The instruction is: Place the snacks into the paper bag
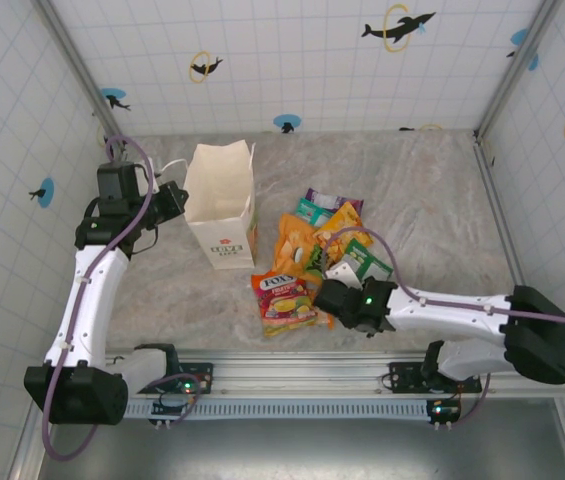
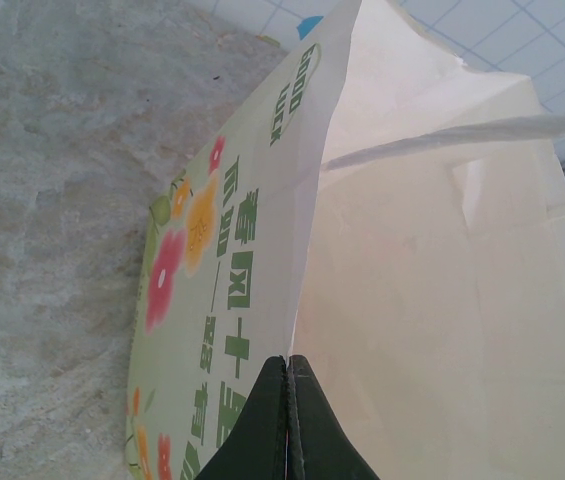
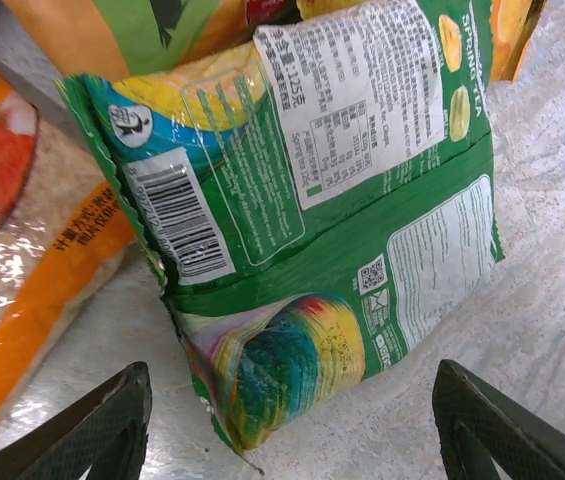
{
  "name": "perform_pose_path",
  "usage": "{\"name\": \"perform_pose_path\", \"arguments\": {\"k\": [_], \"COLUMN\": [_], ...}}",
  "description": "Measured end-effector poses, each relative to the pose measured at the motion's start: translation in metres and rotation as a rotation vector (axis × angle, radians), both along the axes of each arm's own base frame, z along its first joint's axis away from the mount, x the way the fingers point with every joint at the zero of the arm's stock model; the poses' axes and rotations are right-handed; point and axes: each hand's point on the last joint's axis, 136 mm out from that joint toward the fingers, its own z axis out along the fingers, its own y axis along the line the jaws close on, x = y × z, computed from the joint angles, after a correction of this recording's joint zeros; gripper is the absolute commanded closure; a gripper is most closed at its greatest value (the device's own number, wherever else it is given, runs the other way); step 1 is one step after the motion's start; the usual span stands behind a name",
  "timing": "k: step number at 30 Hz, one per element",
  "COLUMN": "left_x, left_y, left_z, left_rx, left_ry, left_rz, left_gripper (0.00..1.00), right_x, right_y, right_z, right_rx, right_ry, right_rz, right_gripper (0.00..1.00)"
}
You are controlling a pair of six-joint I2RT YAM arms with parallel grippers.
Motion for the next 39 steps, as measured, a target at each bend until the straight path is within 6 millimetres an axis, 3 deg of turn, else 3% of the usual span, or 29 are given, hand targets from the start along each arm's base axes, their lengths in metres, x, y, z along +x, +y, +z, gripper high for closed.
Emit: {"name": "perform_pose_path", "arguments": {"k": [16, 20, 23, 32, 34, 39], "left_x": [-0.003, -0.003, -0.003, -0.003, -0.003, -0.003], "left_y": [0.0, 0.0, 0.0, 0.0, 0.0, 0.0], "left_z": [-0.001, -0.001, -0.002, -0.004, -0.004, -0.004], "left_rx": [-0.001, -0.001, -0.001, -0.005, -0.005, -0.005], "left_ry": [-0.001, -0.001, 0.001, 0.004, 0.004, 0.004], "left_rz": [0.0, 0.0, 0.0, 0.0, 0.0, 0.0], "left_gripper": [1.0, 1.0, 1.0, 1.0, 1.0, 1.0], "right_x": [-0.006, -0.005, 0.0, 0.029, 0.034, 0.04], "right_y": [0.007, 0.001, -0.002, -0.012, -0.018, -0.035], "right_z": [-0.017, -0.026, -0.034, -0.03, -0.03, -0.039], "right_rx": [-0.057, -0.086, -0.136, -0.229, -0.242, -0.275], "right_ry": [-0.043, -0.052, -0.064, -0.212, -0.232, -0.232], "right_rz": [0.08, 0.079, 0.077, 0.035, 0.023, 0.005], "right_gripper": [0.24, 0.24, 0.24, 0.25, 0.3, 0.65]}}
